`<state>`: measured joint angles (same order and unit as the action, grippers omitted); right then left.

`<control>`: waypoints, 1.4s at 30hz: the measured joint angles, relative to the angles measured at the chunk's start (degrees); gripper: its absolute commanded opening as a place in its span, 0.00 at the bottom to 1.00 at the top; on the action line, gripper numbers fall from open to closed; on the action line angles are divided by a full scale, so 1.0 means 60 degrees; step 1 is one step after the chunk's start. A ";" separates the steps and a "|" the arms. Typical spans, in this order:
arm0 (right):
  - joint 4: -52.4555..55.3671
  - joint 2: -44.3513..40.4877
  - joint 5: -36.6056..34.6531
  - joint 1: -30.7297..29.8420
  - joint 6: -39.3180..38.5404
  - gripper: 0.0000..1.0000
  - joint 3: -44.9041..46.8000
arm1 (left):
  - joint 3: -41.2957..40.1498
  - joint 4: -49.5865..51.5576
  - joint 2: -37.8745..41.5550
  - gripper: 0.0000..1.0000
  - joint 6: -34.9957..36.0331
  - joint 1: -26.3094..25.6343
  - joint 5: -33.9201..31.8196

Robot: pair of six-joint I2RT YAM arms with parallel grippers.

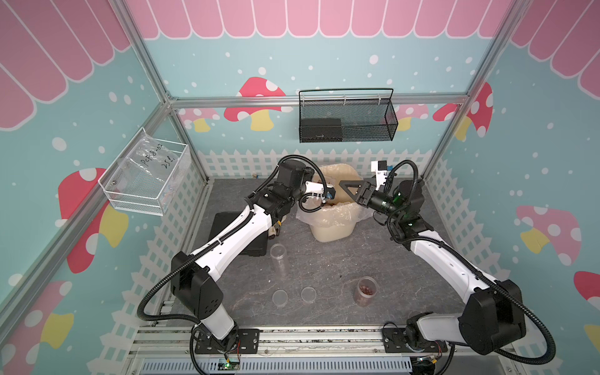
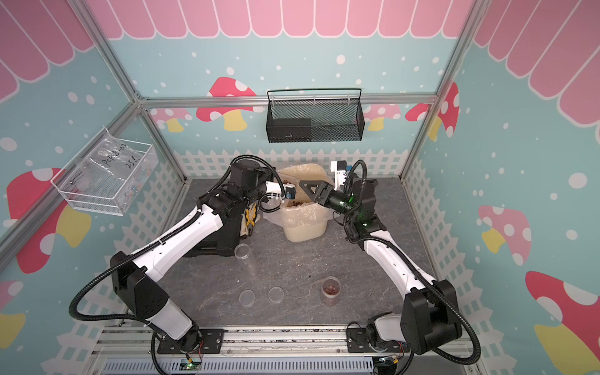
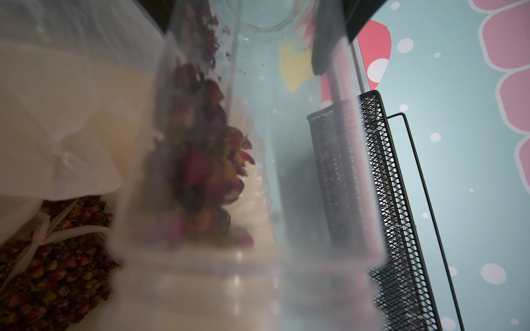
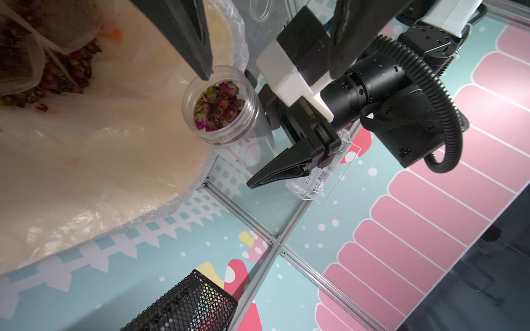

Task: Empty the moldy dried flower tea in the jars
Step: Pour the moldy dried flower tea into the trash bin.

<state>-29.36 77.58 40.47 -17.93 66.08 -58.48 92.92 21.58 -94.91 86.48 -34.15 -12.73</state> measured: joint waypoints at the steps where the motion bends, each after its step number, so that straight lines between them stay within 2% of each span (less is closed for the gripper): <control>1: -0.0153 0.0055 0.0066 0.0000 0.0160 0.61 0.0000 | 0.0000 -0.0004 0.0000 0.00 -0.0033 0.0000 0.0025; 11: -0.0929 0.0561 0.0299 -0.0025 0.1184 0.46 -0.0022 | -0.0004 -0.0149 0.0000 0.00 -0.0138 0.0000 0.0168; 15: -0.1228 0.0787 0.0375 -0.0142 0.1428 0.38 -0.0087 | -0.0007 -0.0229 0.0000 0.00 -0.0138 0.0000 0.0175; 19: -0.1475 0.1009 0.0452 -0.0219 0.1683 0.34 -0.0193 | -0.0033 -0.0299 0.0000 0.00 -0.0138 0.0000 0.0200; 31: -0.2557 0.1621 0.0503 -0.0211 0.2546 0.07 -0.0277 | -0.0113 -0.0470 0.0000 0.01 -0.0280 -0.0007 0.0415; 37: -0.3115 0.1719 0.0554 -0.0197 0.2867 0.00 -0.0244 | -0.0120 -0.0576 0.0018 0.04 -0.0390 0.0000 0.0492; 39: -0.3289 0.1738 0.0568 -0.0197 0.2936 0.00 -0.0211 | -0.0135 -0.0612 0.0055 0.08 -0.0419 0.0000 0.0499; 40: -0.3377 0.1741 0.0579 -0.0197 0.2969 0.00 -0.0193 | -0.0149 -0.0630 0.0073 0.14 -0.0426 0.0000 0.0503; 42: -0.3552 0.1749 0.0597 -0.0197 0.3056 0.00 -0.0153 | -0.0197 -0.0670 0.0120 0.34 -0.0477 0.0000 0.0525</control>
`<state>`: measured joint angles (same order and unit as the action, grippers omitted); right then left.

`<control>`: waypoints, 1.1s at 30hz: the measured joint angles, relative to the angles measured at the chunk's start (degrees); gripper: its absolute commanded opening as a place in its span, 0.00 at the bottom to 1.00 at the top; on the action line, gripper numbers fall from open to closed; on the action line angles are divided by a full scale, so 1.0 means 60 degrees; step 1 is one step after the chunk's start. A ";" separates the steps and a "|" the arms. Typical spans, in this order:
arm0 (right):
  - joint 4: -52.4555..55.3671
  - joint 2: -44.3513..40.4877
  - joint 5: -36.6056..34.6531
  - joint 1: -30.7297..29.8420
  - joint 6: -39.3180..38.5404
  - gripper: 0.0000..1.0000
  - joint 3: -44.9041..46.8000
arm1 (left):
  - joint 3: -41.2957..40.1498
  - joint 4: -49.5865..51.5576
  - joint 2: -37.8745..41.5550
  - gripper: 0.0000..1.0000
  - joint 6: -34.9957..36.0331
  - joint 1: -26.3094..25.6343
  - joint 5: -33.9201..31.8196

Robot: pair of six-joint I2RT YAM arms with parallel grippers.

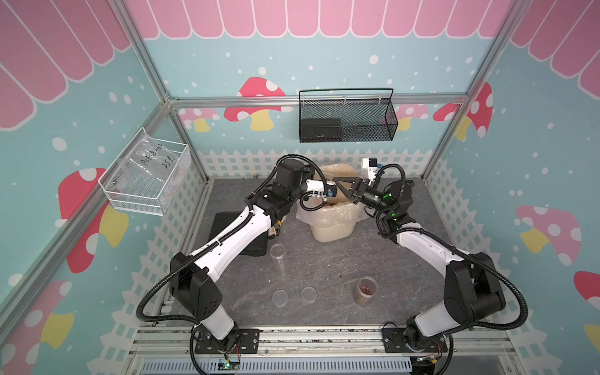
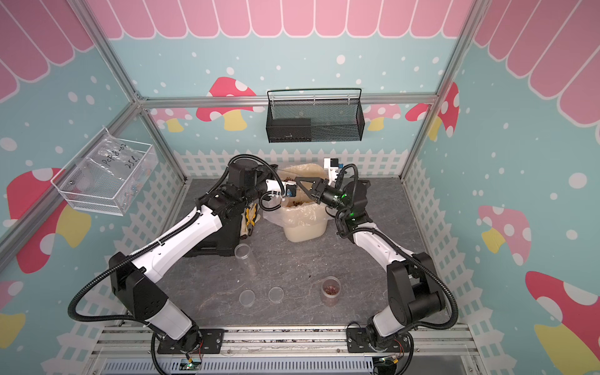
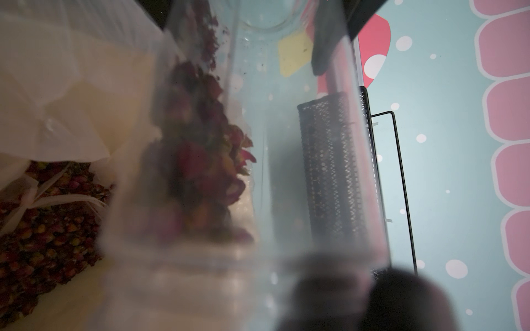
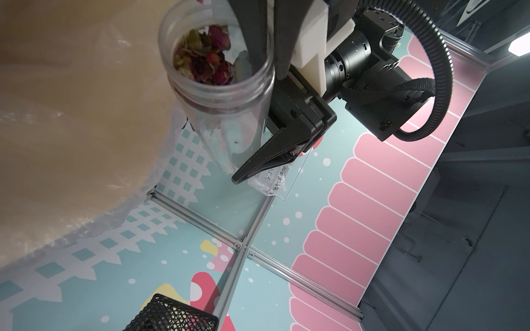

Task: Empty the moldy dried flower tea in the jars
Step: Pour the moldy dried flower tea into the trash bin.

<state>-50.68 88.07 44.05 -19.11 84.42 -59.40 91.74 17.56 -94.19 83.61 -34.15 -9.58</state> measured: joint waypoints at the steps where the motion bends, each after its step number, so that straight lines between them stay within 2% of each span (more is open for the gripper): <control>1: -0.0080 0.0007 0.0004 0.0000 0.0029 0.00 0.0015 | -0.0029 -0.0040 0.0018 0.40 -0.0036 -0.0004 0.0004; 3: -0.0266 0.0025 0.0011 0.0000 0.0124 0.00 0.0029 | -0.0084 -0.0117 0.0047 0.52 -0.0178 0.0000 0.0029; 6: -0.0539 0.0029 0.0062 0.0004 0.0233 0.00 0.0058 | -0.0186 -0.0229 0.0153 0.63 -0.0408 0.0000 0.0109; 15: -0.1315 0.0076 0.0382 0.0047 0.0546 0.00 0.0087 | -0.0346 -0.0769 0.0342 0.87 -0.1290 0.0087 0.0175; 21: -0.1588 0.0117 0.0586 0.0127 0.0656 0.00 0.0087 | -0.0871 -0.1027 0.0710 0.96 -0.2382 0.0117 0.0262; 25: -0.1708 0.0171 0.0576 0.0193 0.0652 0.00 0.0087 | -0.1424 -0.1300 0.1497 0.99 -0.3796 0.0117 0.0474; 28: -0.1796 0.0248 0.0572 0.0255 0.0652 0.00 0.0087 | -0.2029 -0.1821 0.2430 0.99 -0.5359 0.0117 0.0820; 31: -0.1887 0.0379 0.0572 0.0295 0.0656 0.00 0.0087 | -0.2670 -0.2488 0.3366 0.99 -0.7220 0.0117 0.1249; 33: -0.1978 0.0477 0.0576 0.0306 0.0670 0.00 0.0087 | -0.3122 -0.3020 0.3949 0.98 -0.8983 0.0117 0.1515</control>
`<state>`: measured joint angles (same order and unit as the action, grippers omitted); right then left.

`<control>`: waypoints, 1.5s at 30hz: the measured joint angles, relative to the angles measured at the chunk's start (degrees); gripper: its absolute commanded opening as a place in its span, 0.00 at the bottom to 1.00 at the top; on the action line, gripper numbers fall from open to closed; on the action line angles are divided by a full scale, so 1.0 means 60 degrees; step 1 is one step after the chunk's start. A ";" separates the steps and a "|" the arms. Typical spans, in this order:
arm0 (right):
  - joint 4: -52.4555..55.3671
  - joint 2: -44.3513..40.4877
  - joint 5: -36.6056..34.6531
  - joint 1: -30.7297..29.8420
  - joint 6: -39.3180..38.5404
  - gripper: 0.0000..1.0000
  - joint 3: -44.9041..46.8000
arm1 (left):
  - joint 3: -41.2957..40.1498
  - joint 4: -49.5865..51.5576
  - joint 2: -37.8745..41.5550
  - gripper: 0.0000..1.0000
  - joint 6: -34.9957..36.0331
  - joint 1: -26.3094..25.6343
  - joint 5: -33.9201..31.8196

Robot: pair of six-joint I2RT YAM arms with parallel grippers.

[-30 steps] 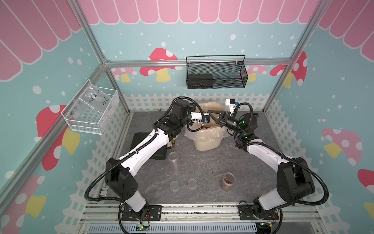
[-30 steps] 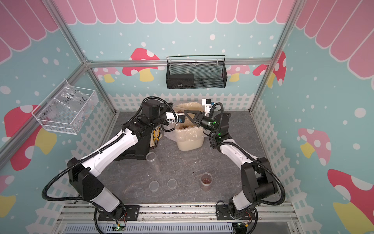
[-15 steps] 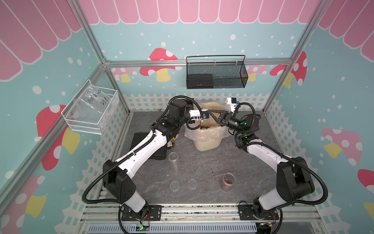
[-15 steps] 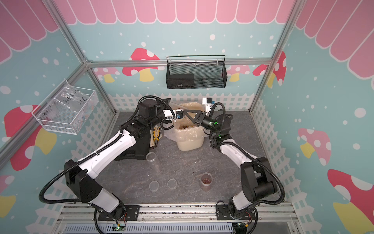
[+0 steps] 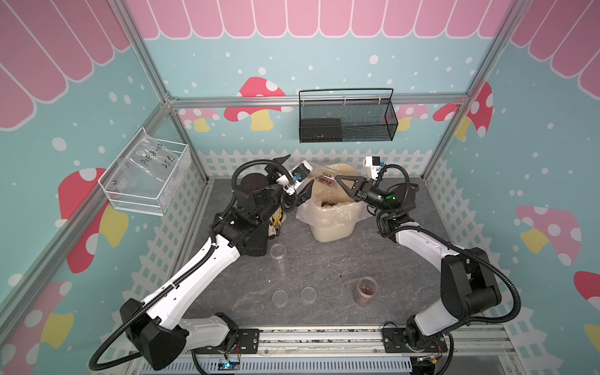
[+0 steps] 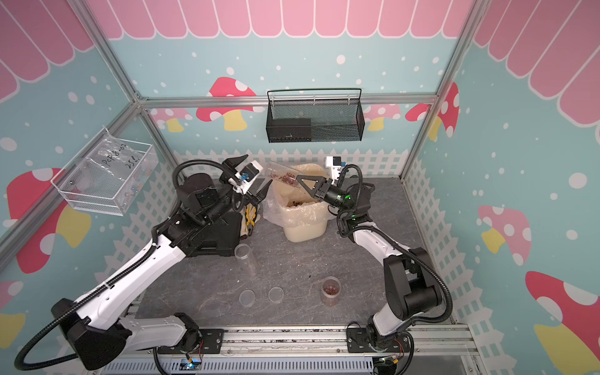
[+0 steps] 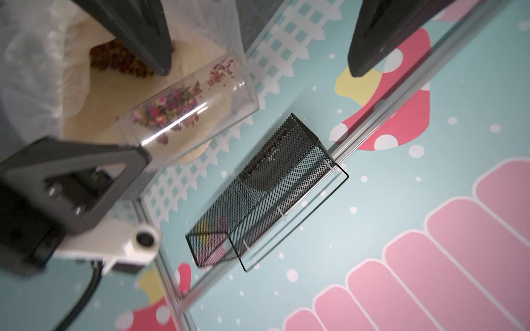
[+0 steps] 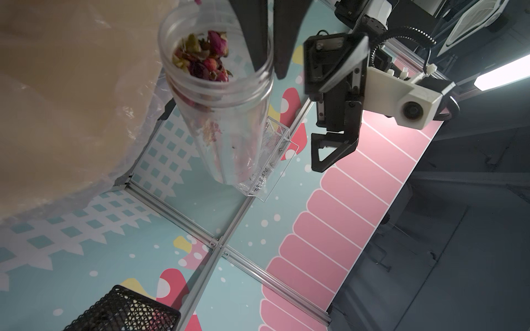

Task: Empty the moldy dried flower tea in the jars
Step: Pour the moldy dried flower tea into the trash bin.

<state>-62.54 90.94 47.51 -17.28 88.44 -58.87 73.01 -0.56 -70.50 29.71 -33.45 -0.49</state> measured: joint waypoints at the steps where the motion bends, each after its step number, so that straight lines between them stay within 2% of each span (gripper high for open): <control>1: -0.0040 0.0040 0.0004 0.0000 0.0018 0.00 0.0000 | -0.0149 -0.0200 0.0186 0.99 -0.0739 0.0000 0.0062; 7: -0.0492 0.0186 0.0036 0.0007 0.0331 0.00 0.0000 | -0.0149 -0.0310 0.0557 0.99 -0.6987 0.0000 -0.0386; 10: -0.0831 0.0226 0.0076 0.0007 0.0572 0.00 0.0000 | -0.0117 -0.0270 0.0514 0.98 -0.9570 0.0004 -0.0415; 13: -0.0998 0.0226 0.0109 0.0007 0.0699 0.00 0.0000 | -0.0076 -0.0240 0.0331 0.99 -1.1435 0.0011 -0.0412; 17: -0.1133 0.0226 0.0153 0.0007 0.0780 0.00 0.0000 | 0.0521 0.0168 -0.0335 1.00 -1.3114 0.0098 -0.0222; 25: -0.1228 0.0226 0.0175 0.0007 0.0841 0.00 0.0000 | 0.0962 0.0357 -0.1381 0.97 -1.5293 0.0317 0.0590; 35: -0.1293 0.0226 0.0160 0.0007 0.0841 0.00 0.0073 | 0.0965 -0.0007 -0.2102 0.92 -1.6684 0.0331 0.1290; 45: -0.1450 0.0222 0.0018 0.0015 0.0852 0.00 0.0259 | 0.0965 -0.0783 -0.2772 0.74 -1.7544 0.0382 0.1570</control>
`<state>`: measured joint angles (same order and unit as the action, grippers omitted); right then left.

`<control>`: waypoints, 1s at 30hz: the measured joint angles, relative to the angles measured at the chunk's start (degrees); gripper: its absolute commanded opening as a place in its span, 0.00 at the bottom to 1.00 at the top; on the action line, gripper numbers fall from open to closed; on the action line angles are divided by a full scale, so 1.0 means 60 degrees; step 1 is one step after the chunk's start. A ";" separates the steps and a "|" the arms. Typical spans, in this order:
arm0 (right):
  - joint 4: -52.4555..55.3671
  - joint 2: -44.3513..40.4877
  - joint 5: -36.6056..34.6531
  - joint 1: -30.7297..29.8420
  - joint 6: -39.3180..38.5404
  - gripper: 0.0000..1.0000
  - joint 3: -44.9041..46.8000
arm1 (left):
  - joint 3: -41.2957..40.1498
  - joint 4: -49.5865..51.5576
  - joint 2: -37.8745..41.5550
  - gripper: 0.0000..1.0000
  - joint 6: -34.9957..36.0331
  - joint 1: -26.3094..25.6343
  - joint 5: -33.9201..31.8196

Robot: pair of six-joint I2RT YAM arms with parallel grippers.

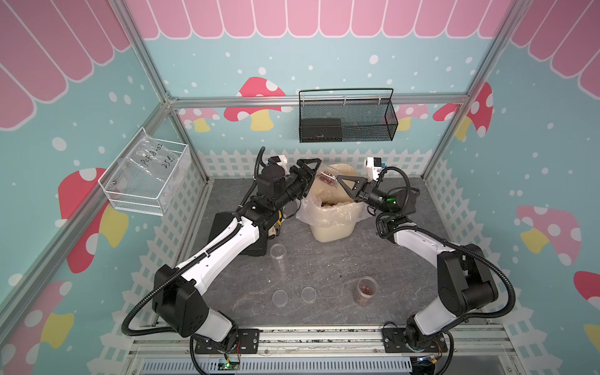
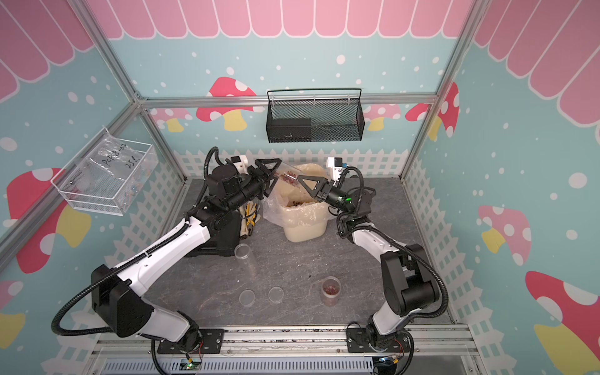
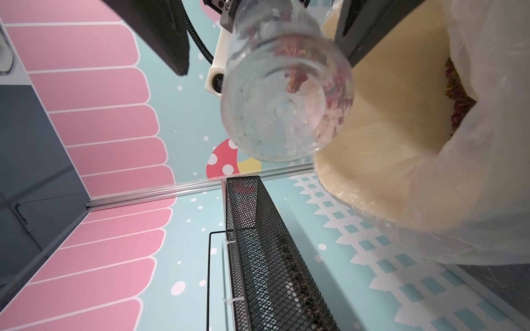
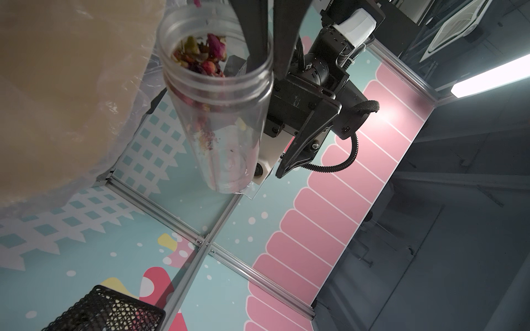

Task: Empty the moldy dried flower tea in the jars
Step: Pour the moldy dried flower tea into the trash bin.

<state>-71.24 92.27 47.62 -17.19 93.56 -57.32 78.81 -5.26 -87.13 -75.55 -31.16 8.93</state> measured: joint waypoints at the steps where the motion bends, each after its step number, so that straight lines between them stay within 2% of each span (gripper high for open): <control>1: -0.0015 0.0000 0.0004 0.0000 0.0026 0.00 0.0018 | 0.0000 -0.0073 -0.0098 0.72 -0.0095 0.0000 0.0051; 9: -0.0244 0.0000 -0.0004 -0.0007 0.0200 0.00 0.0142 | 0.0000 -0.0474 -0.0426 0.58 -0.0393 -0.0004 0.0193; 14: -0.0361 0.0000 -0.0040 -0.0007 0.0237 0.02 0.0175 | 0.0000 -0.0543 -0.0426 0.42 -0.0361 -0.0007 0.0197; 18: -0.0448 0.0000 -0.0073 -0.0007 0.0240 0.10 0.0222 | 0.0000 -0.0572 -0.0426 0.28 -0.0251 -0.0018 0.0189; 22: -0.0641 0.0000 -0.0080 -0.0007 0.0215 0.23 0.0310 | 0.0000 -0.0561 -0.0426 0.18 0.0015 -0.0015 -0.0018; 30: -0.0663 -0.0113 -0.0270 0.0055 -0.0284 0.47 0.0616 | 0.0419 0.0273 -0.0426 0.09 0.1555 -0.0004 -0.0867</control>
<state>-75.22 91.59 46.00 -16.86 91.85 -53.63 81.32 -3.62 -89.69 -66.22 -31.18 3.73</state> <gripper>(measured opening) 0.424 0.544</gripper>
